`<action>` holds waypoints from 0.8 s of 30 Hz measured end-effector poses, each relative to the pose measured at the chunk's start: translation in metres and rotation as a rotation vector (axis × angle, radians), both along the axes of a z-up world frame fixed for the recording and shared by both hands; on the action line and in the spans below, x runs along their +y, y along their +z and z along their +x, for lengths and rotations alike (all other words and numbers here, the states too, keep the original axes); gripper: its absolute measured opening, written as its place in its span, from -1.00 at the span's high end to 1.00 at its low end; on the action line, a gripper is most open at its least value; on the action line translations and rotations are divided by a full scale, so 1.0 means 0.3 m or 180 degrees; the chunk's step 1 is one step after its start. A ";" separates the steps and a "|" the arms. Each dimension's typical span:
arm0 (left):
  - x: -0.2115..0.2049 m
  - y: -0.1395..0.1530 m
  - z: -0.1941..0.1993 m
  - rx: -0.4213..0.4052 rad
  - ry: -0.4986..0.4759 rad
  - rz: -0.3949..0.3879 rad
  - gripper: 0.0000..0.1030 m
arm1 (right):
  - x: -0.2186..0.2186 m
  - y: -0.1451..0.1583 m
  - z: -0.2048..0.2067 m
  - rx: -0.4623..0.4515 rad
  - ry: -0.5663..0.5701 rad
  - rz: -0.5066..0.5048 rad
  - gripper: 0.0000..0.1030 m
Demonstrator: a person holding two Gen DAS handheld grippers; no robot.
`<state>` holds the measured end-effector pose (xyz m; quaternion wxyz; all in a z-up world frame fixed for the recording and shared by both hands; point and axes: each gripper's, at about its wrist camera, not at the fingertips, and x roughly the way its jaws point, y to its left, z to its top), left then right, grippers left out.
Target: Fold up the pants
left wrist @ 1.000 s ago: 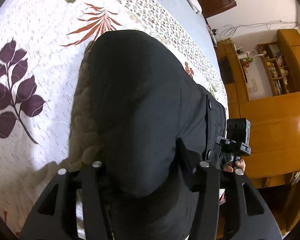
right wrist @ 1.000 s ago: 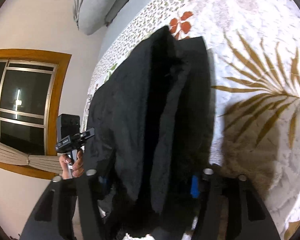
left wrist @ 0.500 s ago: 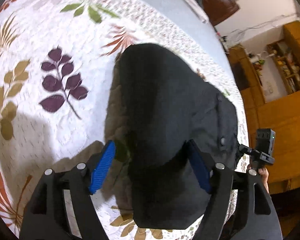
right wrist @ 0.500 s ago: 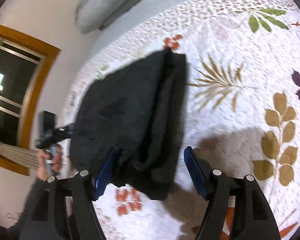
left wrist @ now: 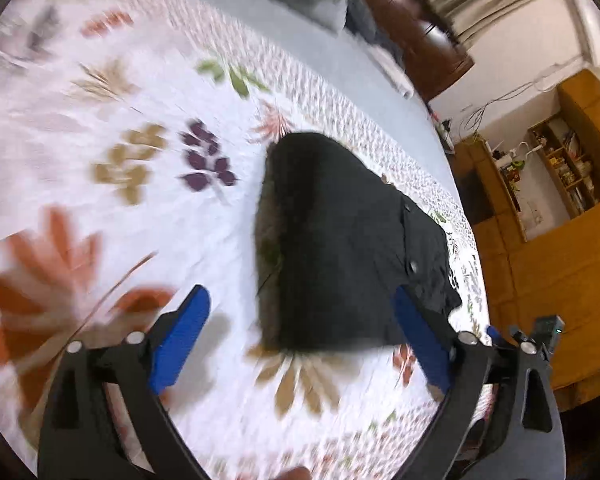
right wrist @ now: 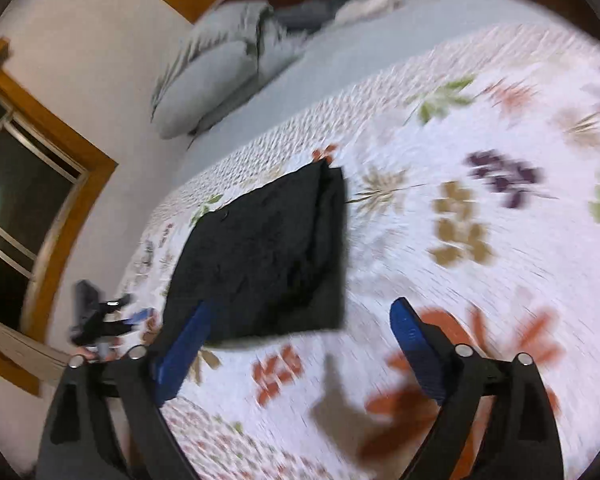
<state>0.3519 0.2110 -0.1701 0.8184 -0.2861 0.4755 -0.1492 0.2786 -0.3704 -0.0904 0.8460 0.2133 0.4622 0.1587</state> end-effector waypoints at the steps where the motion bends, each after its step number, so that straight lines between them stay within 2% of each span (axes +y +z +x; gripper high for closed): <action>1: 0.015 0.043 -0.091 -0.0083 0.0039 0.0157 -0.95 | -0.005 0.023 -0.064 -0.0062 -0.0052 -0.0115 -0.92; 5: 0.034 0.201 -0.426 -0.0434 0.0325 0.0934 -0.95 | -0.014 0.102 -0.362 -0.0161 -0.0357 -0.0504 -0.94; 6: 0.035 0.228 -0.475 -0.0510 0.0375 0.1056 -0.95 | -0.006 0.120 -0.435 -0.0155 -0.0391 -0.0622 -0.94; 8: 0.021 0.309 -0.629 -0.0718 0.0533 0.1357 -0.95 | 0.006 0.155 -0.558 -0.0181 -0.0480 -0.0716 -0.93; 9: -0.002 0.355 -0.716 -0.0832 0.0517 0.1537 -0.95 | 0.009 0.178 -0.620 -0.0216 -0.0532 -0.0719 -0.93; 13: -0.096 0.497 -0.944 -0.1145 0.0729 0.2120 -0.95 | 0.068 0.266 -0.833 -0.0374 -0.0592 -0.0793 -0.93; 17: -0.212 0.594 -1.118 -0.1155 0.0796 0.2068 -0.95 | 0.156 0.345 -0.988 -0.0511 -0.0563 -0.0991 -0.93; 21: -0.352 0.631 -1.216 -0.0978 0.0584 0.2085 -0.95 | 0.279 0.436 -1.120 -0.0738 -0.0541 -0.1245 -0.93; 24: -0.437 0.654 -1.303 -0.0952 0.0507 0.1934 -0.95 | 0.366 0.499 -1.200 -0.0871 -0.0413 -0.1330 -0.93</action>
